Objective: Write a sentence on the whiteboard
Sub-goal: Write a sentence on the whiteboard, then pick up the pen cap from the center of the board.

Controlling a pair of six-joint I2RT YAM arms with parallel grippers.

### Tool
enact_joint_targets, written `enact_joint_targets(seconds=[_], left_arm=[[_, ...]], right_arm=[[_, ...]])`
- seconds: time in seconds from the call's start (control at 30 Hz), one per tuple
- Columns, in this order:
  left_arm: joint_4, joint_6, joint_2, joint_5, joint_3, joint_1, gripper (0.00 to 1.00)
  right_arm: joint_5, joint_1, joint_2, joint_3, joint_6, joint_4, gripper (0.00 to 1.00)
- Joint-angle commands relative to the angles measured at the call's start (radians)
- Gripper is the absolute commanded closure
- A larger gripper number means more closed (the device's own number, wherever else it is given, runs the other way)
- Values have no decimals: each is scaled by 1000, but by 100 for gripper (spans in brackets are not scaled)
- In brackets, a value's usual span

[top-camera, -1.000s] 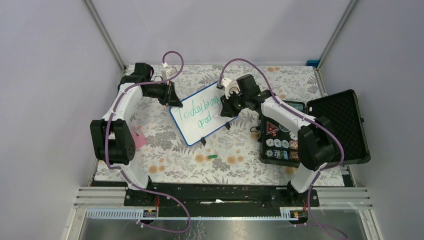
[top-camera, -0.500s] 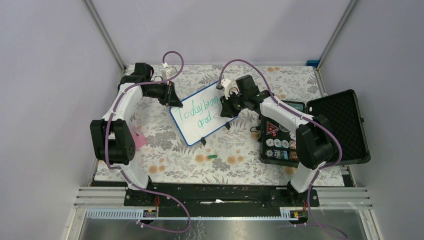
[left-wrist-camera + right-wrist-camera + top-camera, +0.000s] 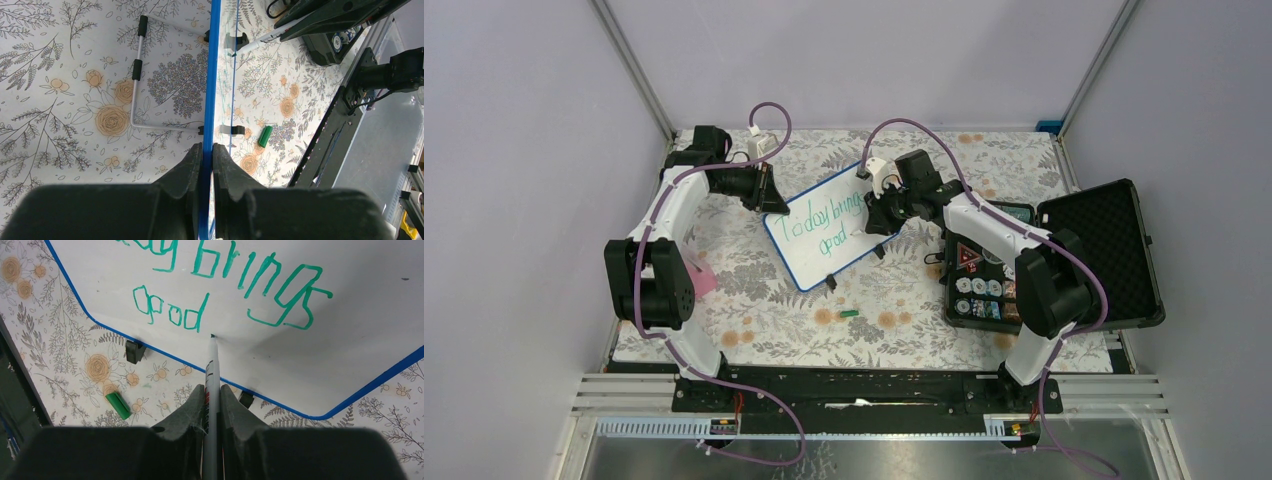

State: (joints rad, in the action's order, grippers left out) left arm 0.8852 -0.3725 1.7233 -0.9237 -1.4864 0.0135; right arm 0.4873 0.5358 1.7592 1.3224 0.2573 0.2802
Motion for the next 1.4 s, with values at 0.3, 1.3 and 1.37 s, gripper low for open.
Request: enact_joint_targets(seconds=[0.3, 1.3, 1.37], left_arm=[[-38, -18, -7, 54, -39, 3, 100], [210, -186, -250, 266, -165, 232, 38], [212, -180, -272, 291, -92, 309, 40]], right_arm=[[-2, -3, -2, 37, 23, 24, 100], [278, -288, -343, -47, -162, 127, 100], [291, -322, -352, -63, -178, 126, 100]])
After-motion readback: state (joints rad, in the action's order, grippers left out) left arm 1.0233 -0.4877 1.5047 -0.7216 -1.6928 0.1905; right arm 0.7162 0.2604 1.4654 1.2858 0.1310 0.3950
